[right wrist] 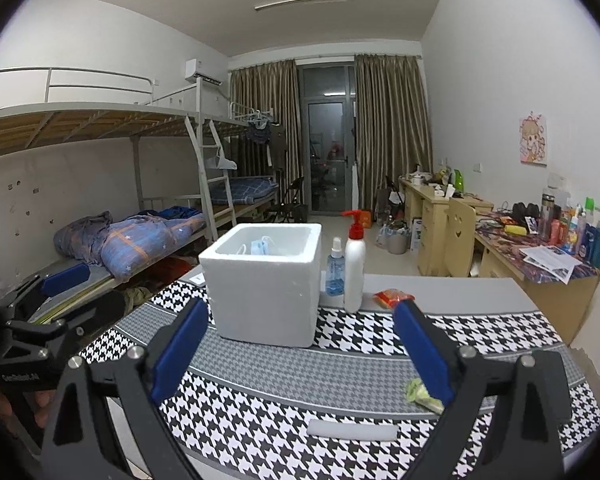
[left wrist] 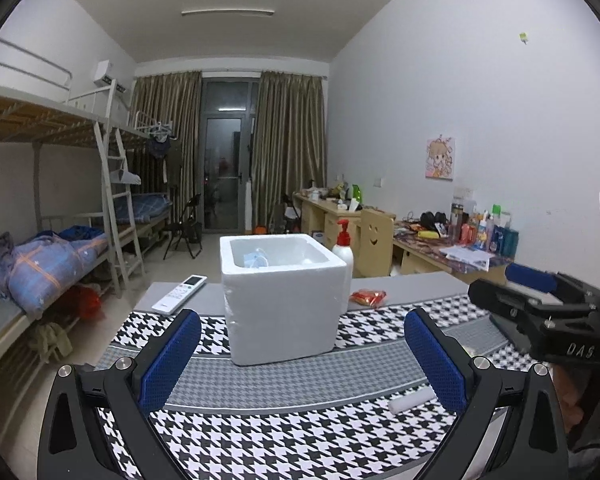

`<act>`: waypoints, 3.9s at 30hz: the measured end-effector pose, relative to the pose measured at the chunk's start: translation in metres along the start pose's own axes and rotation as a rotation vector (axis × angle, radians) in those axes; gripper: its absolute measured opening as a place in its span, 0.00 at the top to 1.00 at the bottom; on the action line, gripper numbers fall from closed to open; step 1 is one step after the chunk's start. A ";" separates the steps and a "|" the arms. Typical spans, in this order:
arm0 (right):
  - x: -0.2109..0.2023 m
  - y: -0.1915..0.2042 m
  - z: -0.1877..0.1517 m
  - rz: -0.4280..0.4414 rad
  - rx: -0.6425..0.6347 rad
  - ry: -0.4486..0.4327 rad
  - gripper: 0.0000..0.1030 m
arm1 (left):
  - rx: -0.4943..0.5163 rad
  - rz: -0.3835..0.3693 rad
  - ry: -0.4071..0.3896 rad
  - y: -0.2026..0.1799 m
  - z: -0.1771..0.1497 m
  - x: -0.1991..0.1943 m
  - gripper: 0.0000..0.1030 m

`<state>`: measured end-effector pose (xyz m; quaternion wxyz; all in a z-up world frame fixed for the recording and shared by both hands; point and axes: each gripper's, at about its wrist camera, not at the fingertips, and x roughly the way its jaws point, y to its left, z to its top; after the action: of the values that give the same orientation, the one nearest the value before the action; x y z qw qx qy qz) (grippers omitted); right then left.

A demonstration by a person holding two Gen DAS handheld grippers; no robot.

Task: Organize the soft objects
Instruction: 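Withdraw both tools from the box and move toward the foam stick and packet, then close the left tool on the white foam stick while the right tool grasps the green packet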

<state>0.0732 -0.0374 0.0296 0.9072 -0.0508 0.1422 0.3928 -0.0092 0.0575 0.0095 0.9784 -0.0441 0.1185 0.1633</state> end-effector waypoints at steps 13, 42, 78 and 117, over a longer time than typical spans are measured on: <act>-0.015 -0.024 -0.020 -0.055 0.051 0.020 0.07 | 0.005 -0.112 0.057 -0.028 -0.017 0.013 0.01; -0.024 -0.082 -0.059 -0.238 0.154 0.078 0.07 | 0.054 -0.257 0.258 -0.072 -0.043 0.082 0.01; 0.042 -0.146 -0.087 -0.242 0.204 0.288 0.07 | 0.271 -0.418 0.621 -0.122 -0.085 0.175 0.24; 0.113 -0.161 -0.096 -0.117 0.084 0.453 0.07 | 0.146 -0.456 0.612 -0.098 -0.076 0.175 0.88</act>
<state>0.2433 -0.0886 -0.0986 0.8745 -0.1080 0.3553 0.3120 0.1668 0.0097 -0.1028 0.9097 -0.0462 0.4033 -0.0880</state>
